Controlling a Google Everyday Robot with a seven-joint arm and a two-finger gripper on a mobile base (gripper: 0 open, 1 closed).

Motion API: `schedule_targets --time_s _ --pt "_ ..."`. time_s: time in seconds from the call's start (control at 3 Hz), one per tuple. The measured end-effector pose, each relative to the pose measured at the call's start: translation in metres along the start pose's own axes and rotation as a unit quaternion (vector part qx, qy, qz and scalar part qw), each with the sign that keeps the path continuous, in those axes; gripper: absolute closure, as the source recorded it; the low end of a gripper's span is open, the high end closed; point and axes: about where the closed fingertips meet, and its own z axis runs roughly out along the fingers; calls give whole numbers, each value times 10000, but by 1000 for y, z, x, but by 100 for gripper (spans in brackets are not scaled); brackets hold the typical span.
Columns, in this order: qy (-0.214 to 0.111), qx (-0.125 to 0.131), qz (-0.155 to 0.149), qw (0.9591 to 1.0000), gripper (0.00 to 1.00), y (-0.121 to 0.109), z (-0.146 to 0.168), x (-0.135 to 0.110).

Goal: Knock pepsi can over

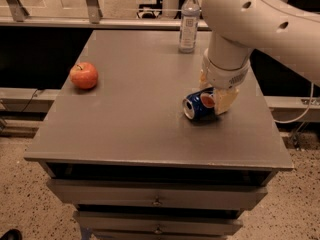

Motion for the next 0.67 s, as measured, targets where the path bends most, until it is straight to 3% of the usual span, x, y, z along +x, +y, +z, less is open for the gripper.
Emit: schedule_targets --time_s 0.33,0.67 --pt "251 -25 -50 9997 0 0 6 4" --pt "476 -91 -93 9988 0 -1 9 10"
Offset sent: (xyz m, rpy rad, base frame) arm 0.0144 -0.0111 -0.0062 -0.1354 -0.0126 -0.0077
